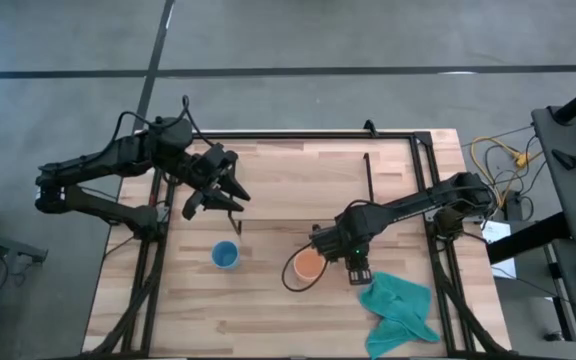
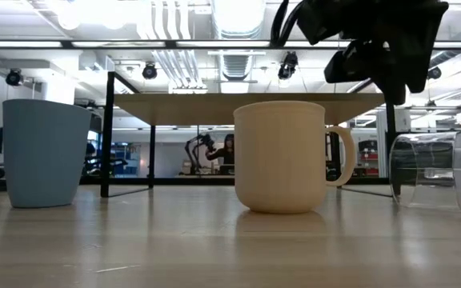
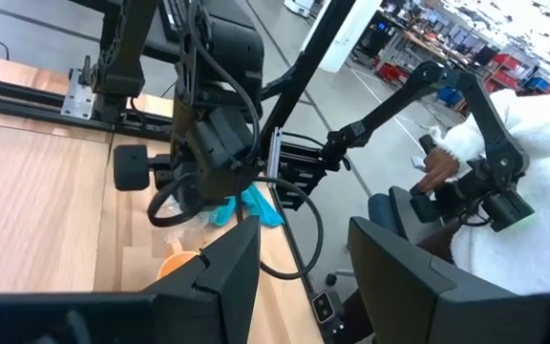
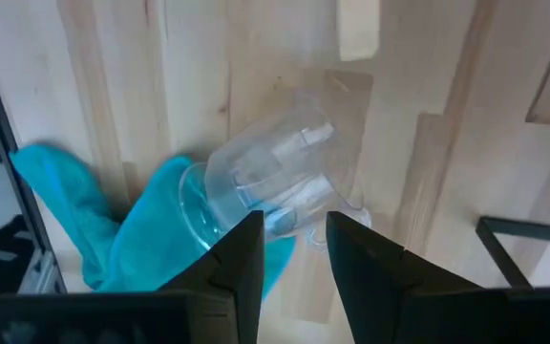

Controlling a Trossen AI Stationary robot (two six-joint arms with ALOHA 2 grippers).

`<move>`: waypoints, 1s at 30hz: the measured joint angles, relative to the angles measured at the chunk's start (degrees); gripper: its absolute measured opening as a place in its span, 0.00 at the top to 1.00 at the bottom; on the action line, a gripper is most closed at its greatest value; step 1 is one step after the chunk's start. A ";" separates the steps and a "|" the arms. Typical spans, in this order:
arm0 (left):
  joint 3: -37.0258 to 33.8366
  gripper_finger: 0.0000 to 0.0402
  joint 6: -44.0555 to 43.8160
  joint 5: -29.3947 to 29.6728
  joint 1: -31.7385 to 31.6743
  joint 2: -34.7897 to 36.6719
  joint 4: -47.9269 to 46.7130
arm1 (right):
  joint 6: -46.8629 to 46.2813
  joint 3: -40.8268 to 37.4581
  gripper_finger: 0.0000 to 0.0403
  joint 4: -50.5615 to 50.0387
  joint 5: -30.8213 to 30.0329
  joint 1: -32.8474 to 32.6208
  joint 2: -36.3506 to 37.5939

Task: Stack small to large cups/mugs on shelf
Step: Put the transparent mug on the shelf

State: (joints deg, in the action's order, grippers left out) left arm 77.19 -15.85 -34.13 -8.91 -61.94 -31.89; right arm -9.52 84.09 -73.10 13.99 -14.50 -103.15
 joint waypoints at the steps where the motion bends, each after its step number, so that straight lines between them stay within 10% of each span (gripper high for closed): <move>1: -0.01 0.63 -0.01 0.00 0.00 -0.06 0.01 | 0.18 0.00 0.72 0.00 0.01 0.00 0.00; 24: -1.73 0.63 -0.29 -6.73 0.46 -14.23 9.64 | -12.77 0.00 0.74 -1.51 -0.31 -7.05 6.54; 30: -1.73 0.63 -0.29 -6.70 1.14 -16.25 10.74 | -23.91 -0.02 0.74 -1.34 -9.04 -12.71 12.19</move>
State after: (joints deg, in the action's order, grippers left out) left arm 75.46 -16.14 -40.83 -7.77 -78.19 -21.15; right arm -33.43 84.07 -74.44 4.96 -27.22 -90.97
